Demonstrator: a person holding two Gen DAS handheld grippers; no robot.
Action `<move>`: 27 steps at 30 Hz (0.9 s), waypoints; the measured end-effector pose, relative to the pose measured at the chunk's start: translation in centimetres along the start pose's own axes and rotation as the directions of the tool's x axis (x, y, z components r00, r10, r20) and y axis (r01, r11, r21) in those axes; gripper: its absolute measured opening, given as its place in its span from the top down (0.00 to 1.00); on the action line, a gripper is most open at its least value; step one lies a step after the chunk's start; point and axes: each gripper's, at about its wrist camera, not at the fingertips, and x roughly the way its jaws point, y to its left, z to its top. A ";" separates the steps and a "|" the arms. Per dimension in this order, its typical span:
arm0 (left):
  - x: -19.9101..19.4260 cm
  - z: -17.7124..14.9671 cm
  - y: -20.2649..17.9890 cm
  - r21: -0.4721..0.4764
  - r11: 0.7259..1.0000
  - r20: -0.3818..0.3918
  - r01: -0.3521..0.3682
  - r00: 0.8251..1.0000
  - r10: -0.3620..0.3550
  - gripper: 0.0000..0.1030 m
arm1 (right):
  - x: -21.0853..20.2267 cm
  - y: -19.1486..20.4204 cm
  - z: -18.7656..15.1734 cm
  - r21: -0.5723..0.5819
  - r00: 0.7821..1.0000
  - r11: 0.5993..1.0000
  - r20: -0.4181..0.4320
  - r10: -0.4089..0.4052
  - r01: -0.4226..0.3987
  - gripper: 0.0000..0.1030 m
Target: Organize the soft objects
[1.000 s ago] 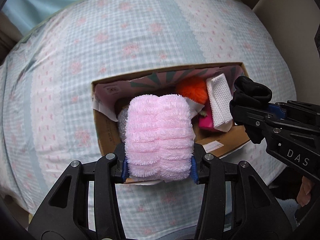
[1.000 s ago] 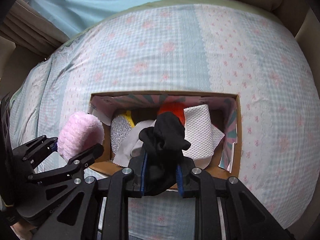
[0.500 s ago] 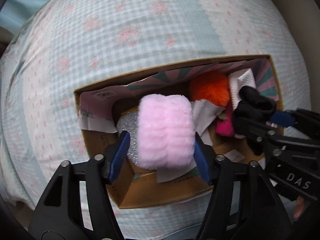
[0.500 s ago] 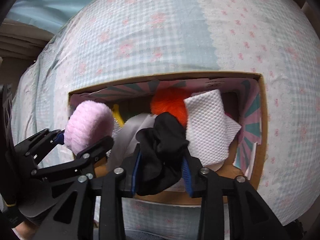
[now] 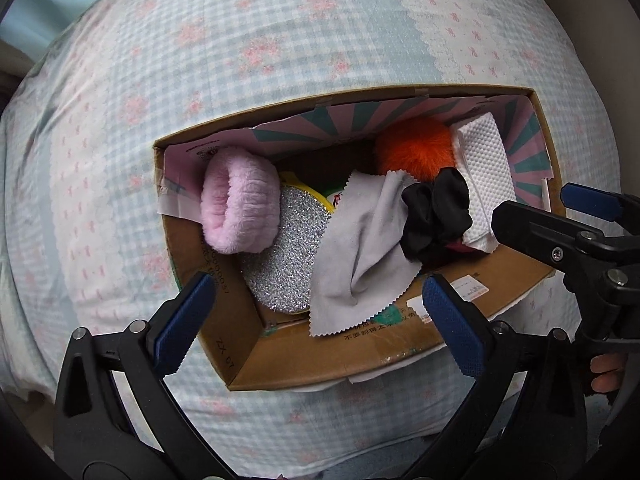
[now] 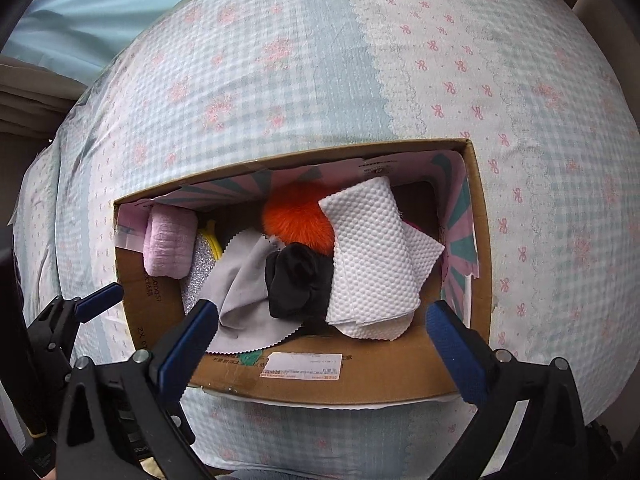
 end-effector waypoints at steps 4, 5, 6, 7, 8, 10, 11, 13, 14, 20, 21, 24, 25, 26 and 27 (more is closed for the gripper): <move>-1.9 -0.8 -0.4 -0.003 1.000 0.032 -0.019 0.999 0.019 0.00 | -1.8 0.0 -0.7 -0.013 0.999 1.000 0.034 0.000 0.000 0.00; -2.5 -1.1 -0.5 -0.007 1.000 0.042 -0.024 0.999 0.025 0.00 | -2.4 0.1 -0.9 -0.021 0.999 1.000 0.045 0.001 0.000 0.00; -3.2 -1.4 -0.6 -0.011 1.000 0.054 -0.029 0.998 0.029 0.00 | -3.1 0.1 -1.2 -0.032 0.998 0.999 0.057 0.001 0.001 0.00; -3.9 -1.8 -0.7 -0.015 0.999 0.066 -0.032 0.997 0.033 0.00 | -3.8 0.2 -1.4 -0.043 0.998 0.999 0.070 0.001 0.002 0.00; -4.7 -2.1 -0.9 -0.020 0.999 0.078 -0.036 0.996 0.038 0.00 | -4.6 0.2 -1.7 -0.057 0.996 0.998 0.087 0.002 0.003 0.00; -6.3 -2.9 -1.3 -0.033 0.998 0.104 -0.044 0.993 0.047 0.00 | -6.5 0.3 -2.2 -0.092 0.992 0.996 0.126 -0.001 0.013 0.00; -7.1 -3.3 -1.5 -0.041 0.998 0.117 -0.051 0.992 0.055 0.00 | -7.5 0.3 -2.6 -0.111 0.989 0.994 0.150 -0.004 0.021 0.00; -8.9 -4.1 -2.0 -0.066 0.996 0.140 -0.058 0.988 0.067 0.00 | -9.7 0.2 -3.3 -0.146 0.981 0.989 0.194 -0.007 0.036 0.00; -10.0 -4.5 -2.2 -0.080 0.996 0.162 -0.051 0.985 0.064 0.00 | -10.9 0.1 -3.7 -0.157 0.976 0.987 0.218 -0.003 0.038 0.00; -18.0 -7.3 -4.4 -0.152 0.988 0.370 -0.037 0.925 0.091 0.00 | -18.9 -2.1 -6.8 -0.173 0.927 0.983 0.375 0.012 0.057 0.00; -19.5 -7.8 -4.8 -0.158 0.986 0.406 -0.044 0.908 0.106 0.00 | -20.3 -2.4 -7.4 -0.184 0.914 0.981 0.406 0.016 0.064 0.00; -23.7 -9.1 -6.2 -0.181 0.983 0.501 -0.042 0.856 0.129 0.00 | -24.6 -3.4 -9.5 -0.192 0.865 0.974 0.502 -0.006 0.118 0.00; -25.0 -9.5 -6.6 -0.188 0.982 0.526 -0.035 0.841 0.130 0.00 | -26.0 -3.8 -10.2 -0.190 0.846 0.973 0.533 -0.008 0.129 0.00; -26.2 -9.9 -7.1 -0.194 0.981 0.551 -0.023 0.824 0.128 0.00 | -27.3 -4.2 -10.9 -0.187 0.829 0.973 0.560 -0.011 0.139 0.00; -27.3 -10.4 -7.5 -0.200 0.980 0.574 -0.010 0.809 0.126 0.00 | -28.5 -4.6 -11.6 -0.184 0.812 0.972 0.583 -0.013 0.148 0.00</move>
